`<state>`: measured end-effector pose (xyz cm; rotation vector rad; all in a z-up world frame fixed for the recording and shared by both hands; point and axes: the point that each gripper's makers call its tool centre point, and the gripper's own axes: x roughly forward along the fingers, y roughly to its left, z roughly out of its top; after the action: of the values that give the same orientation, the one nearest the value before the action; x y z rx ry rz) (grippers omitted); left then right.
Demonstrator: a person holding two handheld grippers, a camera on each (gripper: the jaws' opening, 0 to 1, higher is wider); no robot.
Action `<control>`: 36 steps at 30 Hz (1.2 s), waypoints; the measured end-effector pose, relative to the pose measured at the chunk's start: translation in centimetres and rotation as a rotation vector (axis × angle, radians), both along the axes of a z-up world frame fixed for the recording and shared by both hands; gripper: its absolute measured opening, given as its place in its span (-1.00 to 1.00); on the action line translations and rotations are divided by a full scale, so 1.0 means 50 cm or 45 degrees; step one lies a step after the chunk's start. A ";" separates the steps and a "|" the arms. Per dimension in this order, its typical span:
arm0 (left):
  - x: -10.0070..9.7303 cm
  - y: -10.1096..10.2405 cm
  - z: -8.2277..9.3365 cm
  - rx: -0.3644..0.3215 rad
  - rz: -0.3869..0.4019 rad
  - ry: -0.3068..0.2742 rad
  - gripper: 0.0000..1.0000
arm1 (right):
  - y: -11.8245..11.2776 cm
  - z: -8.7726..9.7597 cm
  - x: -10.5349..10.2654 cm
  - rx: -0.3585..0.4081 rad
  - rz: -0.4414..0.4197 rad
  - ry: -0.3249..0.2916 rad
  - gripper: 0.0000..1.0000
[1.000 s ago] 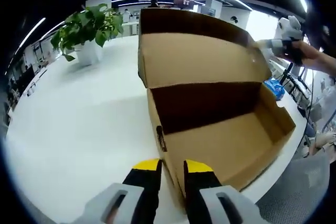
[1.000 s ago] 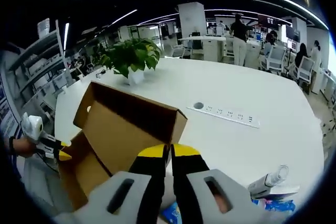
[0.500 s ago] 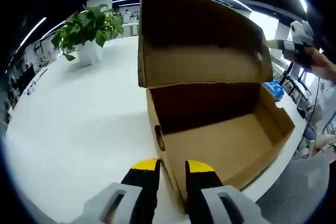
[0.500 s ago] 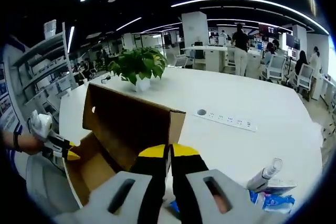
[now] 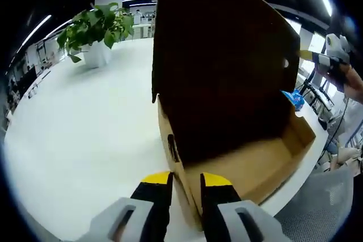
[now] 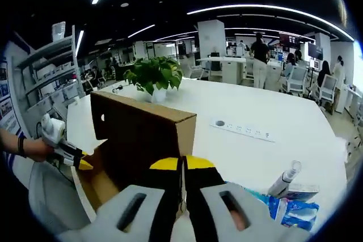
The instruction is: Operate the shoe box by opening the lid, removing the specified soft item, and placing it in the target area until the item is outside and the box remains undamaged.
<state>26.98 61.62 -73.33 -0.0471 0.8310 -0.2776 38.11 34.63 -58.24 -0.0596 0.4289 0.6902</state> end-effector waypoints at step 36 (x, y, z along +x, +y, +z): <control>-0.063 0.003 0.125 -0.110 -0.137 -0.148 -0.60 | -0.028 -0.118 -0.186 0.048 -0.079 0.116 -0.95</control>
<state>23.83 61.77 -67.06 -0.0664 0.7069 -0.4140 28.82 33.23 -64.12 0.0208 0.5034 0.6410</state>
